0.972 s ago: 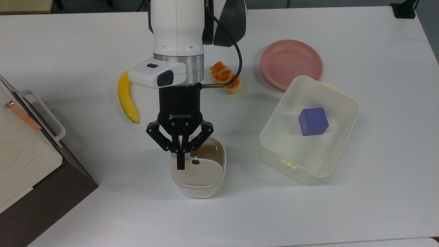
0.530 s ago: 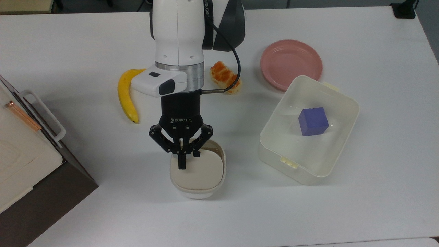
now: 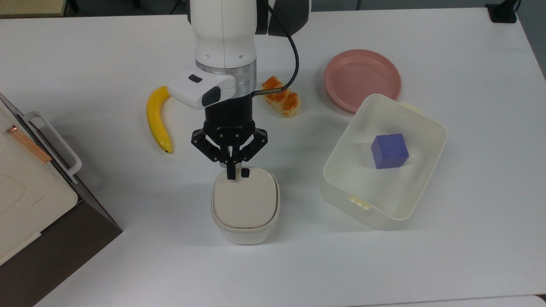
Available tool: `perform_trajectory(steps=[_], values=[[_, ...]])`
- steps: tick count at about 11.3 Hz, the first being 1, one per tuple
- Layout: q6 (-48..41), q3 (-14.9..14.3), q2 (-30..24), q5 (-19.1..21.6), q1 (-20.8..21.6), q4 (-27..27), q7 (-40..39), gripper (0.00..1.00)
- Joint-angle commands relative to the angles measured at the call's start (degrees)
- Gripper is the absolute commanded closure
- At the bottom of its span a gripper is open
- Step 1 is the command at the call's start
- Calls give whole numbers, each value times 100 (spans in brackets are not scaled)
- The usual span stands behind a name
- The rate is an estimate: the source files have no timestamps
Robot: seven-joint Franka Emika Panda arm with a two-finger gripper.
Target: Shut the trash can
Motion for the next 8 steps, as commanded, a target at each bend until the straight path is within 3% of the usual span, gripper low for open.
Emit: perform_trajectory(steps=[1, 8], values=[[-272, 15, -265, 99, 47, -299, 69, 99], [-255, 15, -143, 90, -6, -747, 25, 99]])
